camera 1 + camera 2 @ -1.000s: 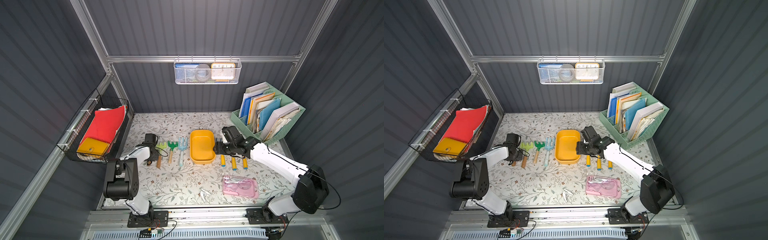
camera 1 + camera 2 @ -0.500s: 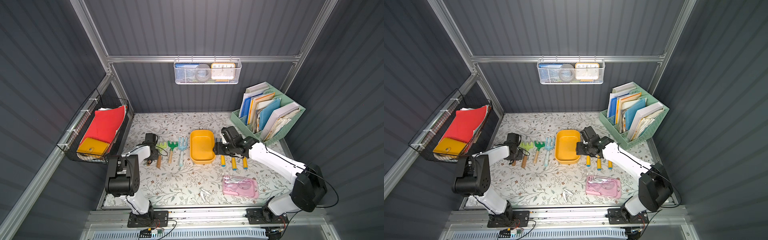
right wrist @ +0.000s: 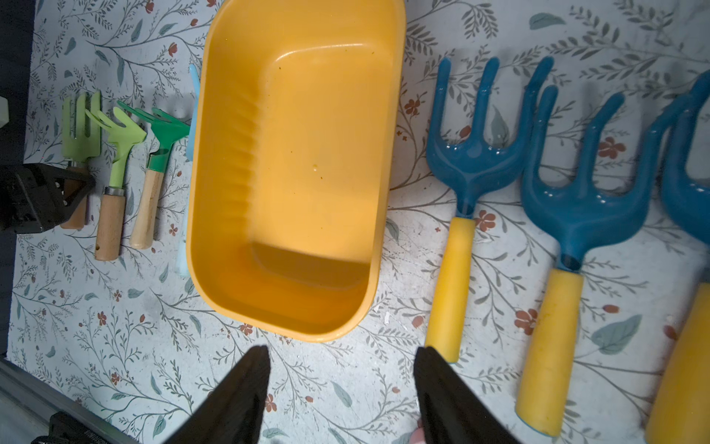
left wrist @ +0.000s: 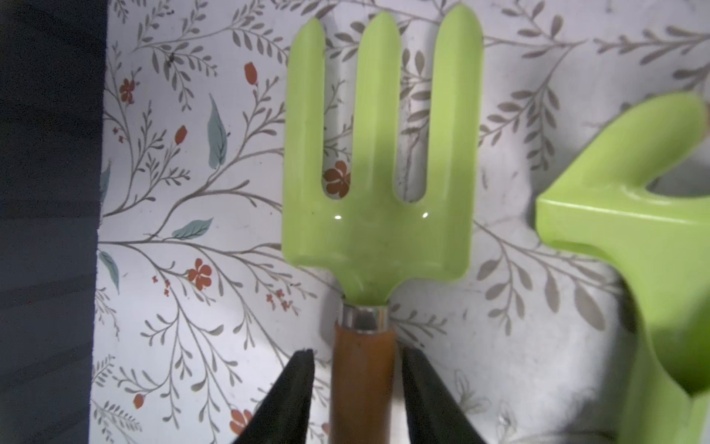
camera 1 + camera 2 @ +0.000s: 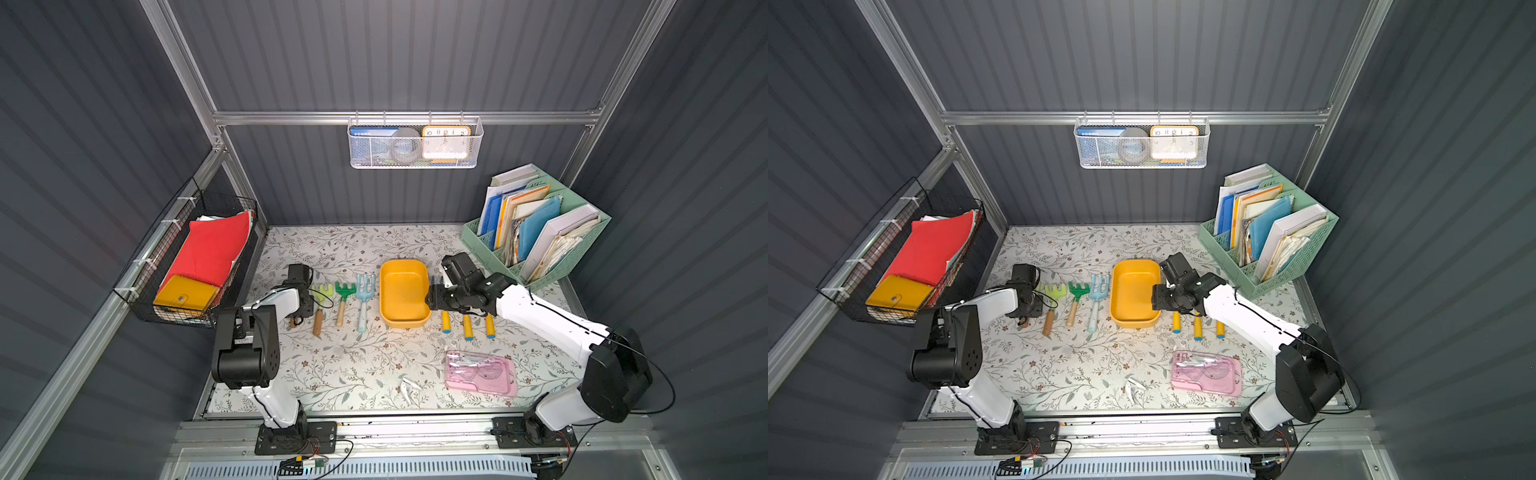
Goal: Take the hand rake out of the storage box
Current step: Place the rake at the center of the board.
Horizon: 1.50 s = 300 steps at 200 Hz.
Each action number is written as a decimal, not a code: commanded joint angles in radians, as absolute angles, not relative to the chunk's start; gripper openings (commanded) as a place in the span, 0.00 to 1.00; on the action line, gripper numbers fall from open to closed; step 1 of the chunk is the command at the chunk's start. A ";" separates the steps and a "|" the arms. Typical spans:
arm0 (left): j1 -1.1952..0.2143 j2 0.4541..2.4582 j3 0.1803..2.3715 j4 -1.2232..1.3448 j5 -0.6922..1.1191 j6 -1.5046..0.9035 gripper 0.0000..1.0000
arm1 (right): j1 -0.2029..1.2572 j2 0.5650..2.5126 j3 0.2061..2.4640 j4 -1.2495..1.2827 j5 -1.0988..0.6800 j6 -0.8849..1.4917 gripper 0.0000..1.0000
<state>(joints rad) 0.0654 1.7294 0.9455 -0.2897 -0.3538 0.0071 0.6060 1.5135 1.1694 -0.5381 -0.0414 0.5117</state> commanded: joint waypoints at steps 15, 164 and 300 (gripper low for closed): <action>0.072 1.743 0.943 -0.347 -0.367 -0.008 0.46 | 0.611 1.520 1.198 -0.539 -0.043 0.520 0.65; -0.065 1.545 1.164 -0.350 -0.211 -0.167 0.59 | 0.555 1.445 1.245 -0.629 0.082 0.435 0.99; -0.117 1.442 0.946 0.149 -0.261 -0.211 1.00 | 0.195 1.093 0.729 -0.066 0.325 0.155 0.99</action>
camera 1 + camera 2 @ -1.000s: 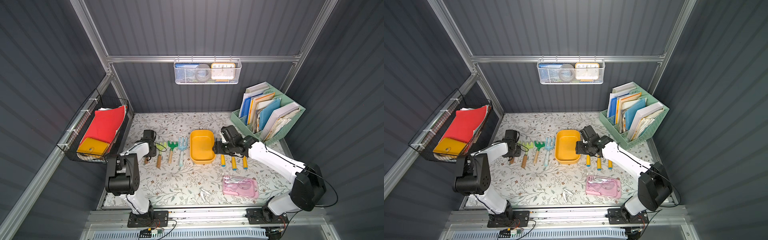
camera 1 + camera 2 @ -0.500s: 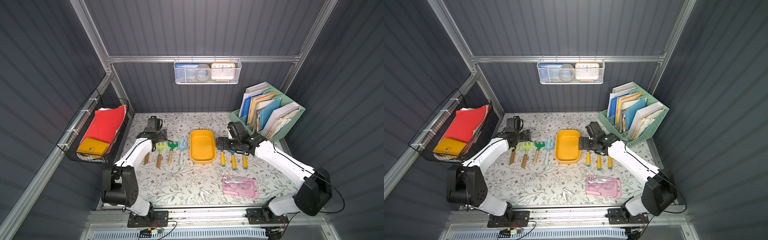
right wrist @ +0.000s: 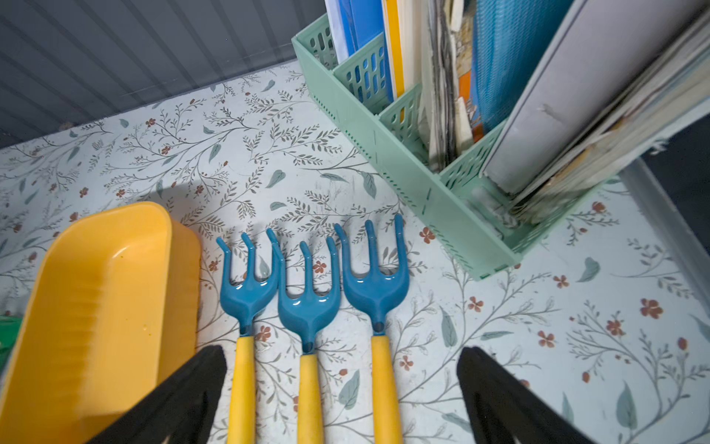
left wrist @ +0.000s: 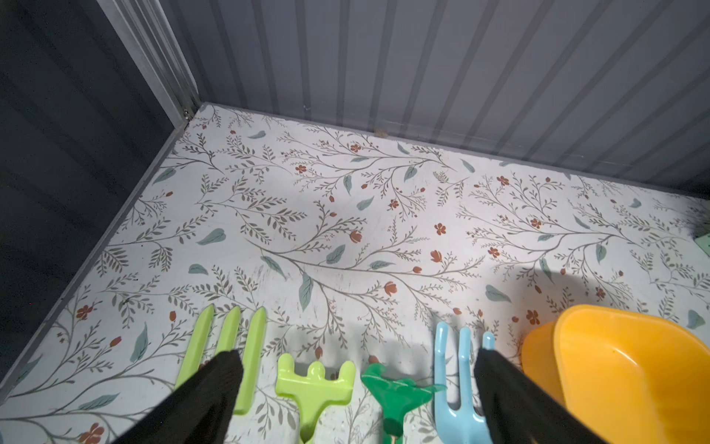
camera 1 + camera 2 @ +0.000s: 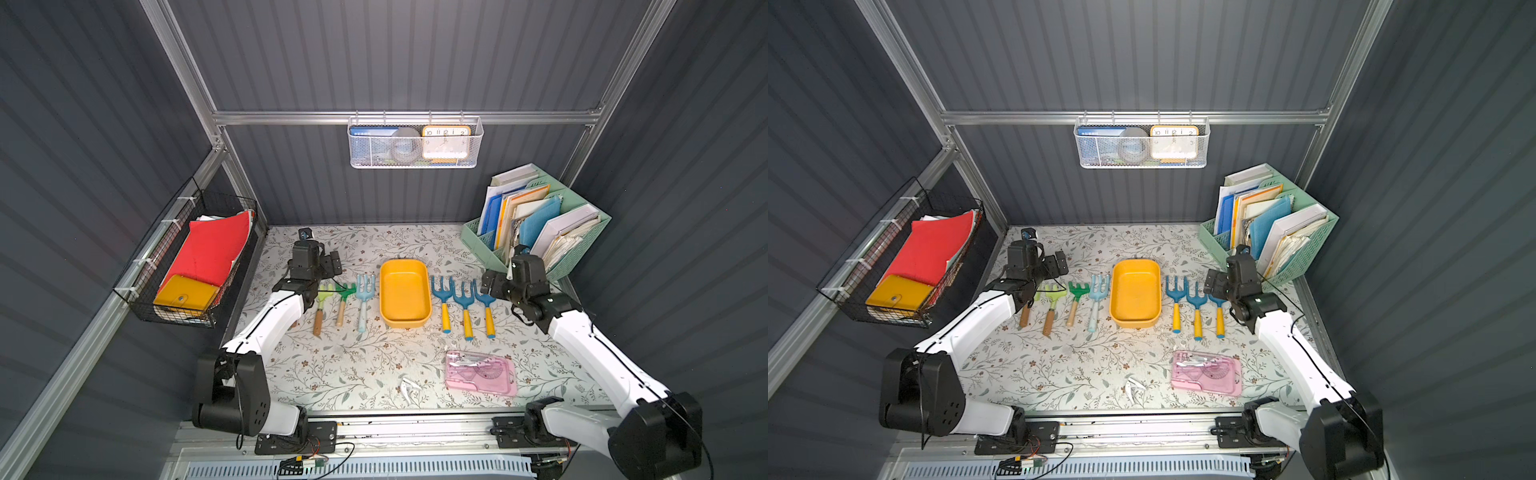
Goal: Take the hand rake out of the storage box
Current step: Place the rake at the center of the board, then reset both arms
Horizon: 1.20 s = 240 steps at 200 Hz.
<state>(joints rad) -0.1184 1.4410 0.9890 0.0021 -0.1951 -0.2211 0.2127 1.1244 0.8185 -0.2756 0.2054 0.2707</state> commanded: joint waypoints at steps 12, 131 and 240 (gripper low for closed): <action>-0.116 1.460 0.930 0.193 -0.282 -0.203 1.00 | 0.160 1.108 0.712 -0.055 0.347 0.177 0.99; -0.025 1.503 0.602 0.710 -0.232 -0.062 1.00 | 0.035 1.435 0.530 0.481 0.403 0.133 0.99; 0.073 1.708 0.482 1.125 -0.123 -0.105 1.00 | 0.014 1.560 0.339 1.022 0.205 0.058 0.99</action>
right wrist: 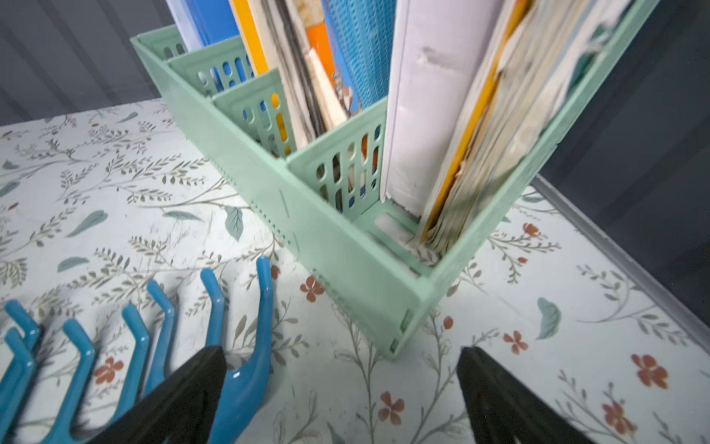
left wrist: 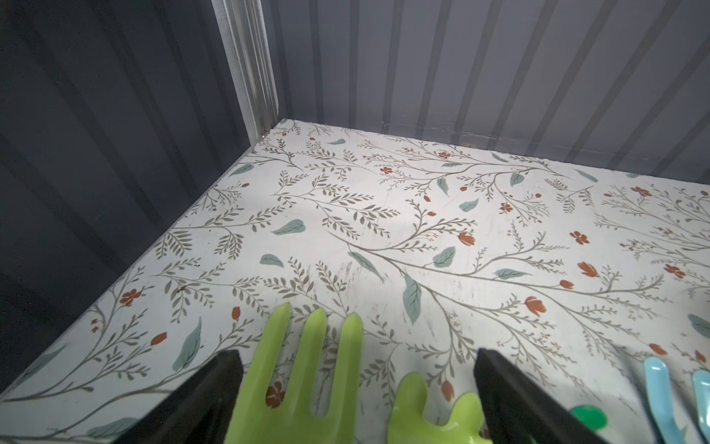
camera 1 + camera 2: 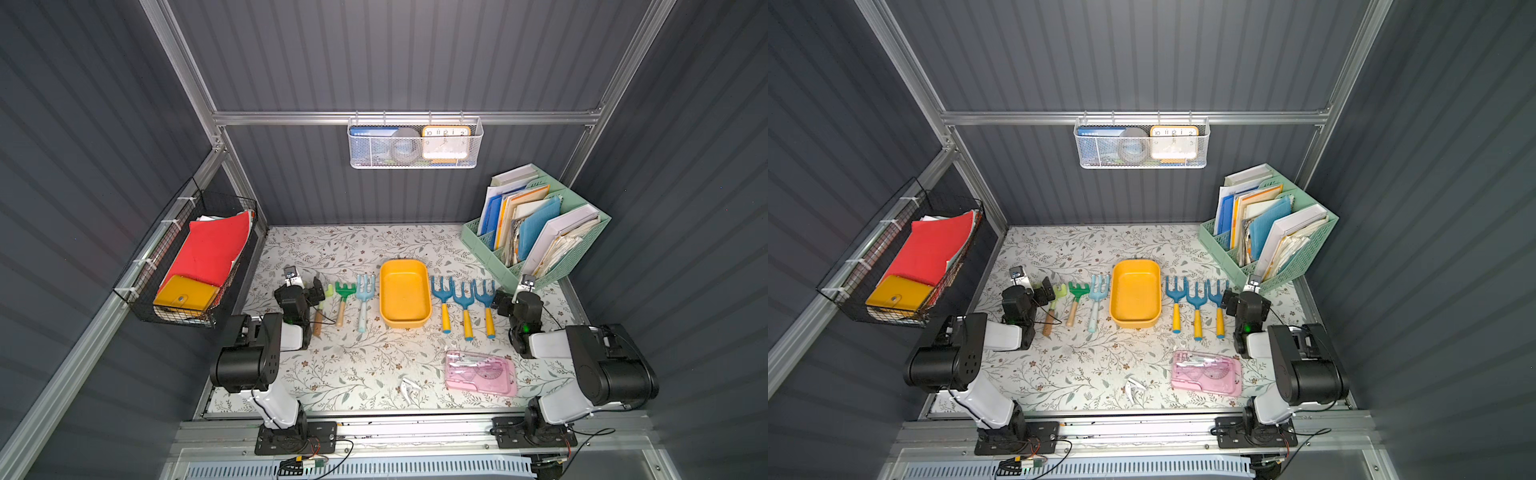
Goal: Take the hand rake out of the storage box
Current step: Reset both arms
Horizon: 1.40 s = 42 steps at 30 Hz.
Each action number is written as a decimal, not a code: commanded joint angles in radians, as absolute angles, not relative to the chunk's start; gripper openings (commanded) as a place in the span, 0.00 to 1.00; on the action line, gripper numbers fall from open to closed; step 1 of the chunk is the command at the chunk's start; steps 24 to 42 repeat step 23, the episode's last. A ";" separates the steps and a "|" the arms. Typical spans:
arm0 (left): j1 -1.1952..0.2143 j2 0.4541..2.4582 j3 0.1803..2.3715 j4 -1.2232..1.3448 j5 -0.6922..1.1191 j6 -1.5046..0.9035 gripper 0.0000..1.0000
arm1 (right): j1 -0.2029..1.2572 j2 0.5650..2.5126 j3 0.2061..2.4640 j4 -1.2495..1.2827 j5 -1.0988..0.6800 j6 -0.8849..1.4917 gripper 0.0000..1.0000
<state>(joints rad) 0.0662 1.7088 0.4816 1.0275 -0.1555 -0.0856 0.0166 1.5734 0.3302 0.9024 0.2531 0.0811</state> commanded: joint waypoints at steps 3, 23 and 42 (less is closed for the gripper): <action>0.074 1.706 0.483 1.113 -0.126 -0.106 1.00 | 0.014 1.564 0.342 1.020 0.209 0.059 0.99; 0.077 1.703 0.482 1.111 -0.121 -0.107 1.00 | 0.014 1.571 0.362 0.996 0.209 0.050 0.99; 0.077 1.703 0.482 1.111 -0.121 -0.107 1.00 | 0.014 1.571 0.362 0.996 0.209 0.050 0.99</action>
